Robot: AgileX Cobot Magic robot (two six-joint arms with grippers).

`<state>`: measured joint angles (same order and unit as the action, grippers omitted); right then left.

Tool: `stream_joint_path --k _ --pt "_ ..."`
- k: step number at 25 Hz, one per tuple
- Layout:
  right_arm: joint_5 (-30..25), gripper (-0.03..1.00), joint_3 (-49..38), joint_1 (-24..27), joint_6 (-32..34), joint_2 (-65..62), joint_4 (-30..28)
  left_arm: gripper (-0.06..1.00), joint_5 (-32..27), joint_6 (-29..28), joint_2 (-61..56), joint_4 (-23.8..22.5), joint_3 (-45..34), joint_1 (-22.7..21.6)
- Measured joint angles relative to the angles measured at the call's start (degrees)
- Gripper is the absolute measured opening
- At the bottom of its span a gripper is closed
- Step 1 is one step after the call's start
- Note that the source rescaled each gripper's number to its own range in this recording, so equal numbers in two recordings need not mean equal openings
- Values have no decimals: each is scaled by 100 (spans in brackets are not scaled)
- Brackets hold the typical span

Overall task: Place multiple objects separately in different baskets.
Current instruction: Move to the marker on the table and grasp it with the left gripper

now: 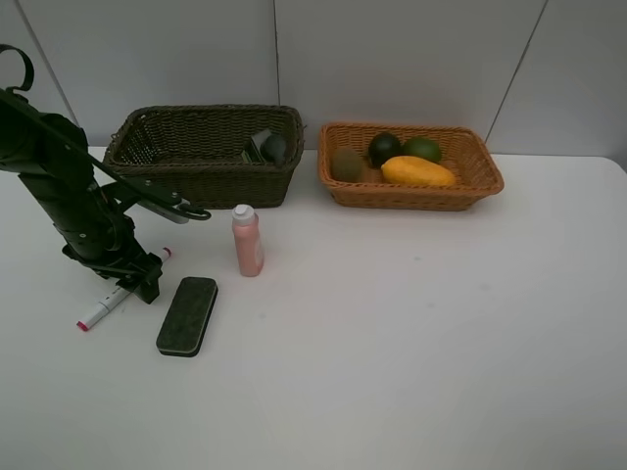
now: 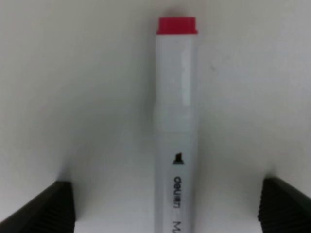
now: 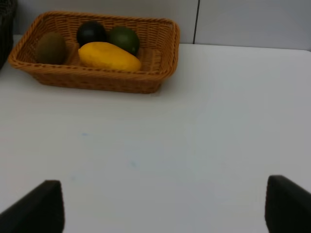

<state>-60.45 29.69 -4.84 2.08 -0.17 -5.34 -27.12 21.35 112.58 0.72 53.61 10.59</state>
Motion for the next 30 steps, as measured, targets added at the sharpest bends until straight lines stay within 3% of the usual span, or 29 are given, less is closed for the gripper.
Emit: stream_joint_path --k 2,3,4,7,30 --pt "0 100 0 0 0 0 0 91 5 -69 0 0 0 0" --pt "0 100 0 0 0 0 0 80 26 -103 0 0 0 0" --pt "0 100 0 0 0 0 0 64 48 -120 0 5 0 0" --pt "0 100 0 0 0 0 0 2 105 -145 0 12 0 0" --pt "0 100 0 0 0 0 0 3 71 -145 -65 11 6 0"
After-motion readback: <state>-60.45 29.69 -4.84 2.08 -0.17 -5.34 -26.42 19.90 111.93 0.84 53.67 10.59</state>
